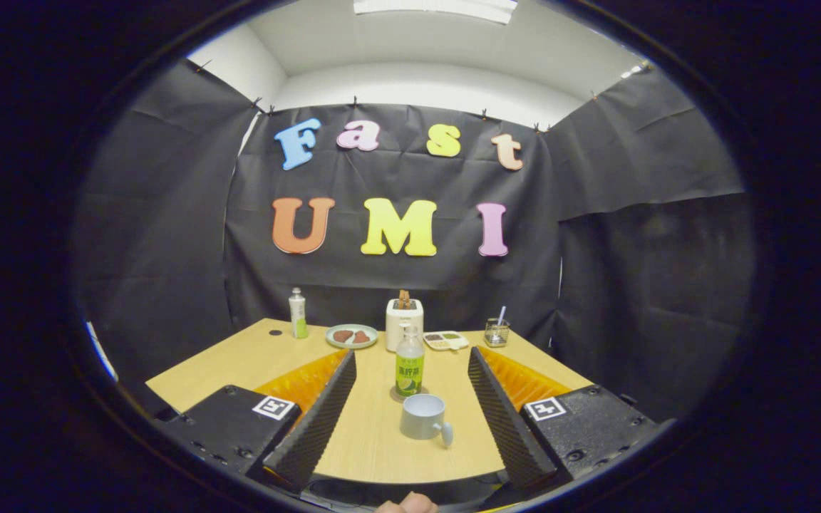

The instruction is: Take the bottle from table, then pour the juice into the cup, finally place the bottle on the coaster

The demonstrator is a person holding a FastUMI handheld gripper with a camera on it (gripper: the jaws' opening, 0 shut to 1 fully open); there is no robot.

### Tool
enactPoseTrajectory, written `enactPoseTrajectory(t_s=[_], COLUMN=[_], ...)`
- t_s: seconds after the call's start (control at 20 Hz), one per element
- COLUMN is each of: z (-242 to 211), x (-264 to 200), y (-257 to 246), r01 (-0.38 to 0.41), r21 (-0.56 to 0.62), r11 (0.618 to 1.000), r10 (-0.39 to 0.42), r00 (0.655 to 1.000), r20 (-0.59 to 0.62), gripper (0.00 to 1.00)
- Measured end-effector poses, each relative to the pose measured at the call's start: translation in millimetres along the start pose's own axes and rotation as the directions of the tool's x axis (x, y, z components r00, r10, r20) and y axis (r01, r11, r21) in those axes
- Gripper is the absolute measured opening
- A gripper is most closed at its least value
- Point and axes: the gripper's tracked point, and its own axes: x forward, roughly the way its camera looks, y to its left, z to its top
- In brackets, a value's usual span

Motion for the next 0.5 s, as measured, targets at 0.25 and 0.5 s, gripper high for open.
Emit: enactPoseTrajectory(t_s=[0.25,0.5], z=[3,8], x=[-1,-4], y=[-9,-14], r01=[-0.003,0.011], r21=[0.052,0.029], r11=[0.999,1.0], r10=[0.001,-0.013], r00=[1.0,0.999], r20=[0.022,0.048], gripper=[1.0,1.0])
